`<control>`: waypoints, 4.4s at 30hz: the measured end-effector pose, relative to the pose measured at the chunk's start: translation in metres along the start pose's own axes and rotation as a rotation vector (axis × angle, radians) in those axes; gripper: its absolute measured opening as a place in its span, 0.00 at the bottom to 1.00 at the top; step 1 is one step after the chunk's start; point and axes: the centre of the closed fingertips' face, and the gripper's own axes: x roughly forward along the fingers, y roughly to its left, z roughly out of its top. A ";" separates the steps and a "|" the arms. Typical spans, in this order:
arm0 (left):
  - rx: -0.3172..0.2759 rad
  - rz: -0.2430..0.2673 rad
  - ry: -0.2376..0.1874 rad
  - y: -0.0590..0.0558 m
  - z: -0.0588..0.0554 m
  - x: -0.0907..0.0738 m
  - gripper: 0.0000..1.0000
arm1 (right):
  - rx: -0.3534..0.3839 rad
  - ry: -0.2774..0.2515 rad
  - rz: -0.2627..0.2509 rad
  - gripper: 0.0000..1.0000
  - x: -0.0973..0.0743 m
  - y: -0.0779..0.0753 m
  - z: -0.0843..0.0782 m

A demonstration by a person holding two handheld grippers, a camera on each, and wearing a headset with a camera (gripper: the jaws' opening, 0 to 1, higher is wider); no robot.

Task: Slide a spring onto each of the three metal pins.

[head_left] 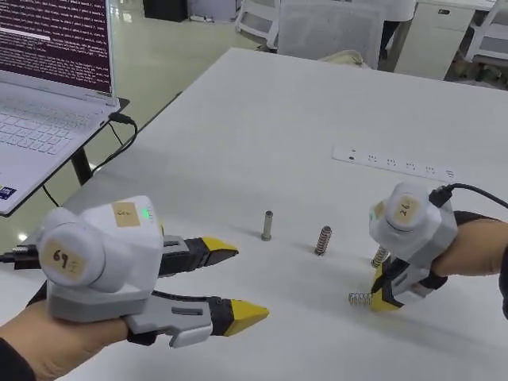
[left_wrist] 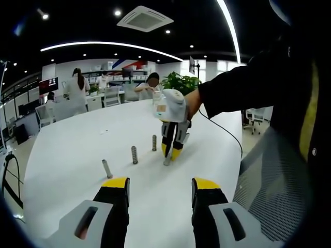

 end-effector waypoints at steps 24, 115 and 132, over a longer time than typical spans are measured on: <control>0.033 -0.036 0.010 -0.004 0.002 0.006 0.39 | -0.142 -0.090 0.044 0.08 -0.032 0.036 0.048; 0.153 -0.167 -0.026 -0.035 0.019 0.028 0.02 | -0.300 -0.290 0.083 0.08 -0.113 0.107 0.141; 0.135 -0.163 -0.032 -0.037 0.021 0.030 0.02 | -0.336 -0.286 0.097 0.08 -0.118 0.115 0.157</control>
